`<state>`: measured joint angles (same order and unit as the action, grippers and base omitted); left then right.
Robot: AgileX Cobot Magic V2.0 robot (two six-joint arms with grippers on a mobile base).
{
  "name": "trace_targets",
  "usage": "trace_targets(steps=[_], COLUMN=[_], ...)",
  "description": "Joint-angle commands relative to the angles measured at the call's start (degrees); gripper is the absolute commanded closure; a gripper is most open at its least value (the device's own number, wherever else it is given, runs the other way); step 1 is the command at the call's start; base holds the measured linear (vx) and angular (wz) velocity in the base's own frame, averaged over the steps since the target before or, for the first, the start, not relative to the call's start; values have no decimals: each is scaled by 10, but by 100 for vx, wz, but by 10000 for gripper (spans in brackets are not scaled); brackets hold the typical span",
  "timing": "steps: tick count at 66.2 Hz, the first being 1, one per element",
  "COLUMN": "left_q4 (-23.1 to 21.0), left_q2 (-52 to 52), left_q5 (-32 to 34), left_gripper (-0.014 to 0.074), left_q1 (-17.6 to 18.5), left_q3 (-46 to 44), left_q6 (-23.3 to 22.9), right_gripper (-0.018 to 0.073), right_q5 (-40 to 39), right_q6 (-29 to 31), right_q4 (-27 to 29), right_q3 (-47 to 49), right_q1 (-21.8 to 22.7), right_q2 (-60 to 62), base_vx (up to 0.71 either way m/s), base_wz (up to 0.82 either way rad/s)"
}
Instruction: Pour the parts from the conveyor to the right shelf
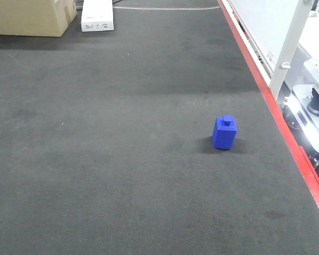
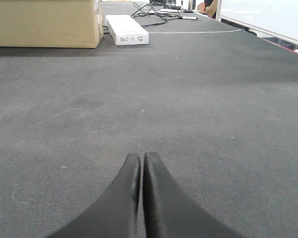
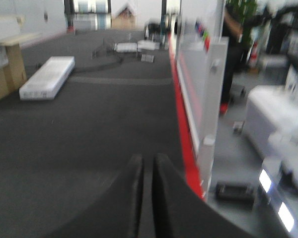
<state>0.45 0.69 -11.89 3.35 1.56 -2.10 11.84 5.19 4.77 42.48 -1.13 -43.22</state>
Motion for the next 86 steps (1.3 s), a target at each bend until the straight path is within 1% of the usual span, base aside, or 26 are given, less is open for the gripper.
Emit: trace_targets(steps=[1, 5, 8, 12, 18, 20, 23, 30, 35, 39, 43, 47, 50, 56, 58, 63, 69, 72, 79, 86], left_q4=[-5, -5, -5, -5, -5, -5, -5, -5, -5, -5, -5, -5, -5, -5, -5, -5, -5, -5, -5, -5], left_q2=[7, 7, 7, 7, 7, 7, 7, 7, 7, 7, 7, 7, 7, 7, 7, 7, 7, 7, 7, 7], left_q5=[41, 41, 41, 41, 41, 41, 41, 41, 41, 41, 41, 41, 41, 41, 41, 41, 41, 41, 41, 41], left_gripper=[603, 603, 603, 603, 603, 603, 603, 603, 603, 603, 603, 603, 603, 603, 603, 603, 603, 603, 603, 603], left_q1=[3, 3, 3, 3, 3, 3, 3, 3, 3, 3, 3, 3, 3, 3, 3, 3, 3, 3, 3, 3], left_q3=[-11, -11, -11, -11, -11, -11, -11, -11, -11, -11, -11, -11, -11, -11, -11, -11, -11, -11, -11, -11], left_q6=[-5, -5, -5, -5, -5, -5, -5, -5, -5, -5, -5, -5, -5, -5, -5, -5, -5, -5, -5, -5], right_gripper=[364, 242, 125, 5, -124, -146, -170, -164, -157, -150, -145, -141, -141, -134, -131, -126, -123, -119, -114, -110], right_q5=[-30, -30, -35, -51, -80, -95, -113, -118, -89, -65, -27, 25, 62, 168, 207, 288, 367, 416, 501, 566], right_q6=[6, 8, 9, 10, 25, 36, 35, 36, 47, 72, 83, 76, 57, -33, -60, -103, -118, -120, -116, -110], right_q4=[41, 48, 45, 36, 19, 16, 22, 23, 12, 2, 1, 8, 15, 20, 6, -23, -39, -42, -48, -48], right_q3=[44, 55, 57, 56, 55, 55, 55, 58, 72, 90, 119, 156, 185, 264, 294, 360, 440, 480, 560, 623], right_q1=[0, 0, 0, 0, 0, 0, 0, 0, -7, -29, -61, -88, -102, -106, -106, -106, -106, -106, -106, -106], right_q2=[-71, -119, -147, -177, -213, -221, -235, -249, -254, -260, -275, -298, -322, -374, -395, -441, -492, -519, -576, -632], base_vx=[0, 0, 0, 0, 0, 0, 0, 0, 0, 0, 0, 0, 0, 0, 0, 0, 0, 0, 0, 0], base_wz=[0, 0, 0, 0, 0, 0, 0, 0, 0, 0, 0, 0, 0, 0, 0, 0, 0, 0, 0, 0])
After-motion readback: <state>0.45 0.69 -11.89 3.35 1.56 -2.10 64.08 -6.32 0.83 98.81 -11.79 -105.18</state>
